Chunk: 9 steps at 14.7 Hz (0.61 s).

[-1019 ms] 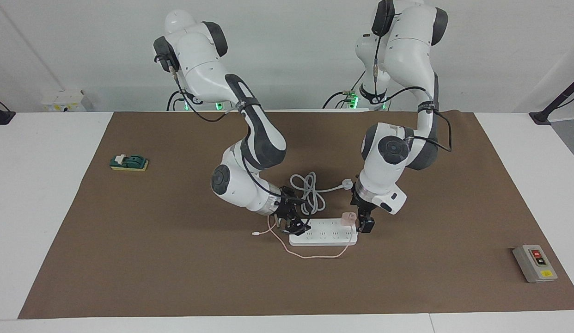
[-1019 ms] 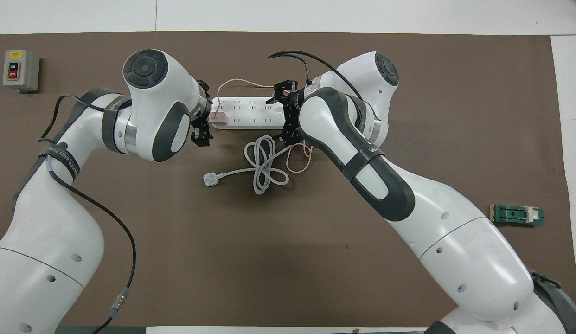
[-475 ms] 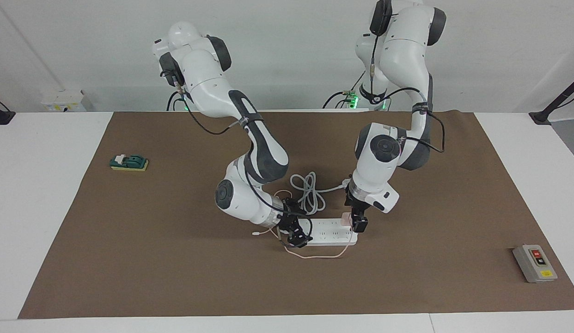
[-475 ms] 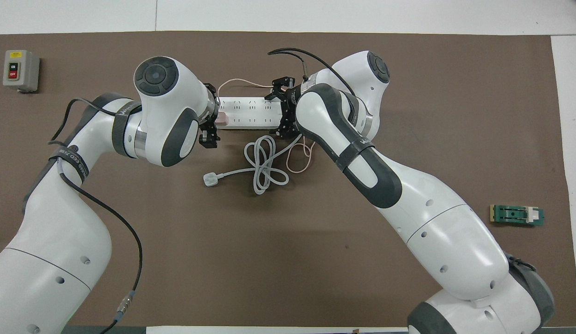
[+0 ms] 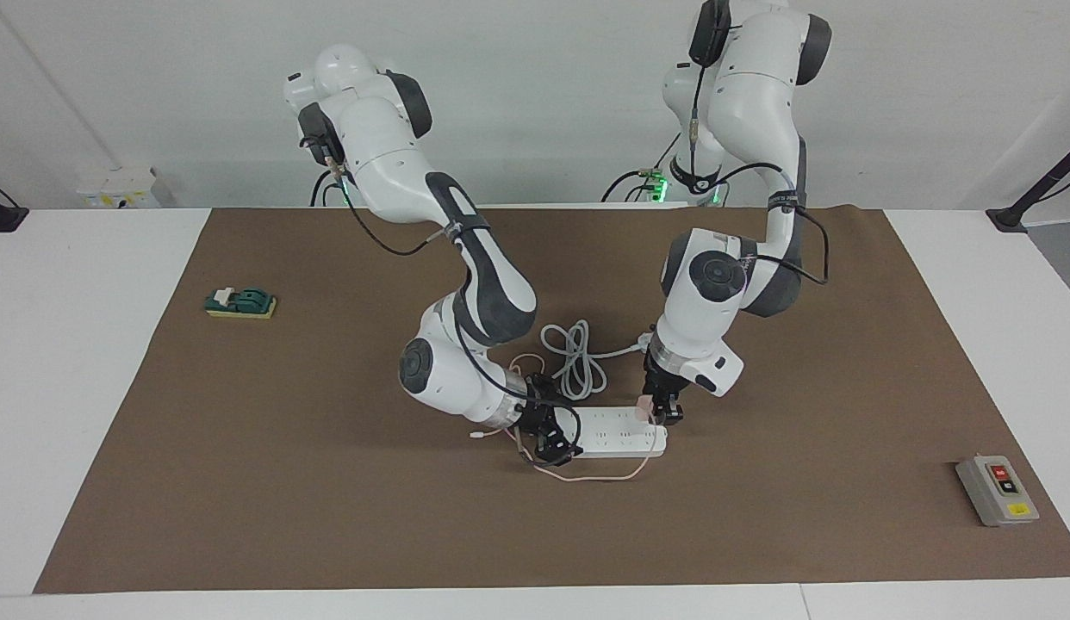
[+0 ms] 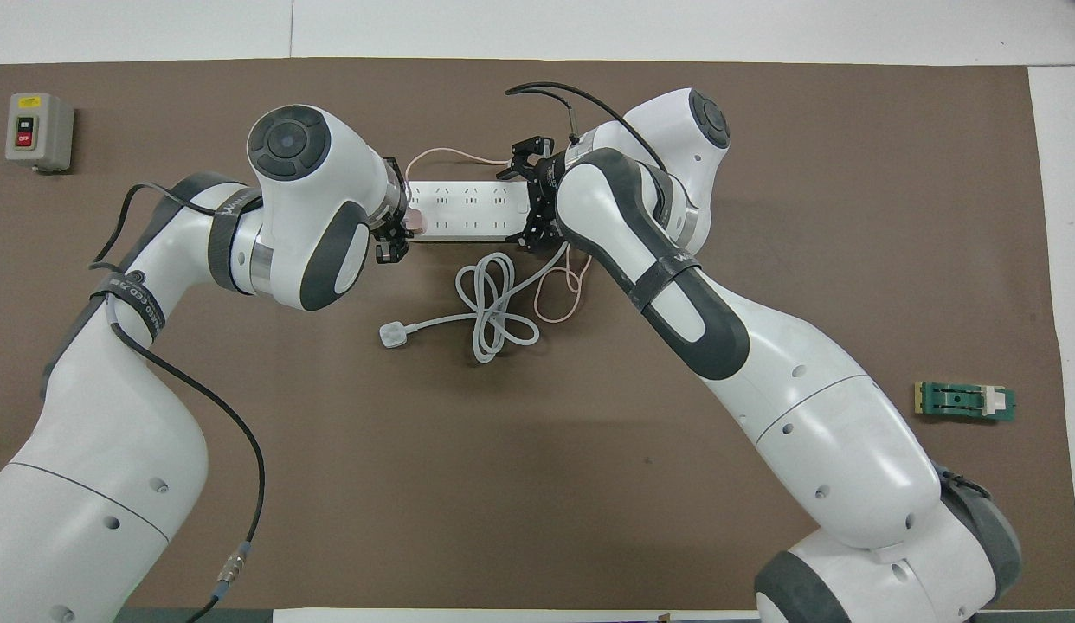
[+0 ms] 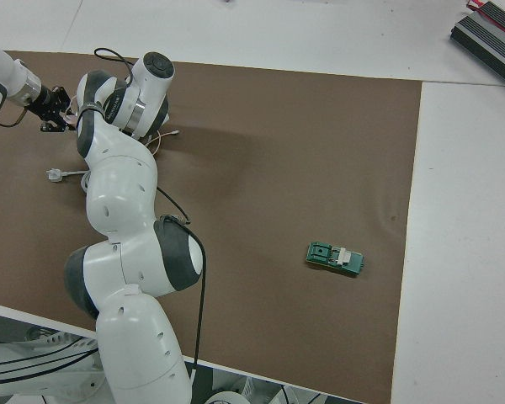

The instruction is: Unplug charger and place it aside

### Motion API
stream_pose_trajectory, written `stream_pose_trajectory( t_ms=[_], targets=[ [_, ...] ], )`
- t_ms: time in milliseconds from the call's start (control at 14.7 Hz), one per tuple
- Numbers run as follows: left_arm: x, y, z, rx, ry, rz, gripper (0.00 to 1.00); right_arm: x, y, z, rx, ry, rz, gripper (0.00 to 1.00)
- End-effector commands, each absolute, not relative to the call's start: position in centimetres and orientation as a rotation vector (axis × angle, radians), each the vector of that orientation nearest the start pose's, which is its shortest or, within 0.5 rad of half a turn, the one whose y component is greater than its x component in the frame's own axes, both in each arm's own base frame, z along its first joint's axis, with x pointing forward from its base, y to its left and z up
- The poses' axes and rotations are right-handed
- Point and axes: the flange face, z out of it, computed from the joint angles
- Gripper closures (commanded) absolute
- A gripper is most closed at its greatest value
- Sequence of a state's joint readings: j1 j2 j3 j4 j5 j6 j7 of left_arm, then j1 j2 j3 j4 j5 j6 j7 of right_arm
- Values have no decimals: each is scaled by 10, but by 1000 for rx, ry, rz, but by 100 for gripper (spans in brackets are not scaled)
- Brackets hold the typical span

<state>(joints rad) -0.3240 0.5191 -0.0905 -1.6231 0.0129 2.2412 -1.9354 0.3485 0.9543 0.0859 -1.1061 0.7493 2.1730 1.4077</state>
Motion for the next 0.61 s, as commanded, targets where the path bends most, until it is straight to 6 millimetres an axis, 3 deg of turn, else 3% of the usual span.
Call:
stream_pose_trajectory(
  t_ms=[0, 136, 543],
  targets=[
    [629, -274, 333, -2331, -2252, -7, 100, 720, 333, 243, -1936, 1679, 639, 3],
    [629, -274, 333, -2331, -2252, -7, 100, 720, 333, 243, -1938, 1679, 640, 33],
    [629, -274, 334, -2335, -2247, -9, 100, 721, 334, 244, -1935, 1679, 630, 35]
  ],
)
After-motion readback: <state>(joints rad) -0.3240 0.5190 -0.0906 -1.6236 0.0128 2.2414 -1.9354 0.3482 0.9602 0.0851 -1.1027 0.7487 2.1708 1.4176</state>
